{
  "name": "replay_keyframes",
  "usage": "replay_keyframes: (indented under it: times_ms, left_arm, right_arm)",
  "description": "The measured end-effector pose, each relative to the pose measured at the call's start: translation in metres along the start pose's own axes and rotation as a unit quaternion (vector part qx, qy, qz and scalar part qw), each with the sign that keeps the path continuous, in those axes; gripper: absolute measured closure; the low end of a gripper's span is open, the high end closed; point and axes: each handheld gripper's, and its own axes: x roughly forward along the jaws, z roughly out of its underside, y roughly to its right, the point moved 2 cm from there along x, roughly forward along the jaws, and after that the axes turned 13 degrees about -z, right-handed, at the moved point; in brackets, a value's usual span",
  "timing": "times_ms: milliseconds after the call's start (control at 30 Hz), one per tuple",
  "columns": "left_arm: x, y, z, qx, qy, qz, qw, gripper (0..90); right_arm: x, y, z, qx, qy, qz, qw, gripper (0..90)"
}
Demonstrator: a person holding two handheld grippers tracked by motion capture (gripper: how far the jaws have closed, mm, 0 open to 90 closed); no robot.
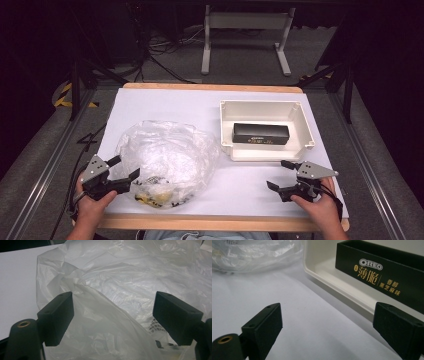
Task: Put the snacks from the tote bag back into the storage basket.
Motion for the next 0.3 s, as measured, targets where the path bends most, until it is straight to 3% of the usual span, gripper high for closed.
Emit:
replay_keyframes:
  times_ms: [300]
  left_arm:
    - [0.0027, 0.0008, 0.0006, 0.0, -0.004, 0.003, 1.0, 18.2]
  right_arm:
    - [-0.003, 0.0037, 0.0, 0.013, 0.021, 0.006, 0.9997, 8.1]
